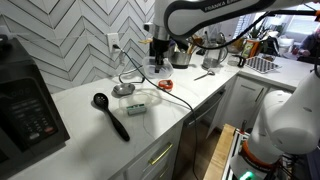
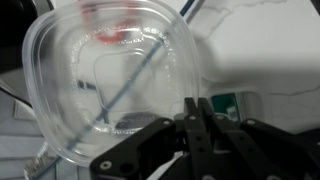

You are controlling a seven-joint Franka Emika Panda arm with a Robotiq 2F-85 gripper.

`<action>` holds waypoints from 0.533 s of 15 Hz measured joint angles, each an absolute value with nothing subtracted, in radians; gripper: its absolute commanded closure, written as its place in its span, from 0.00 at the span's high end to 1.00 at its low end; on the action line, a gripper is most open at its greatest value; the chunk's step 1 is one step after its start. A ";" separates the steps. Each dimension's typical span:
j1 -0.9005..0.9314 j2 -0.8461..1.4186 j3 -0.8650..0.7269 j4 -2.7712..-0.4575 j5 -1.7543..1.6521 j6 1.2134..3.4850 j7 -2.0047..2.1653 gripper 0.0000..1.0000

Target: Pick up the clear lunch box and move it to the left of the kitchen counter

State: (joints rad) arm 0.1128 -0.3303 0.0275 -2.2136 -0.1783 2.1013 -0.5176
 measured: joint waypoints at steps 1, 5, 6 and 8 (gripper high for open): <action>0.133 -0.309 0.058 -2.187 -0.191 2.110 -0.517 0.02; 0.178 -0.162 0.119 -2.045 -0.259 2.174 -0.593 0.02; 0.176 -0.109 0.115 -1.999 -0.260 2.194 -0.653 0.02; 0.162 0.002 0.099 -1.899 -0.250 2.227 -0.797 0.02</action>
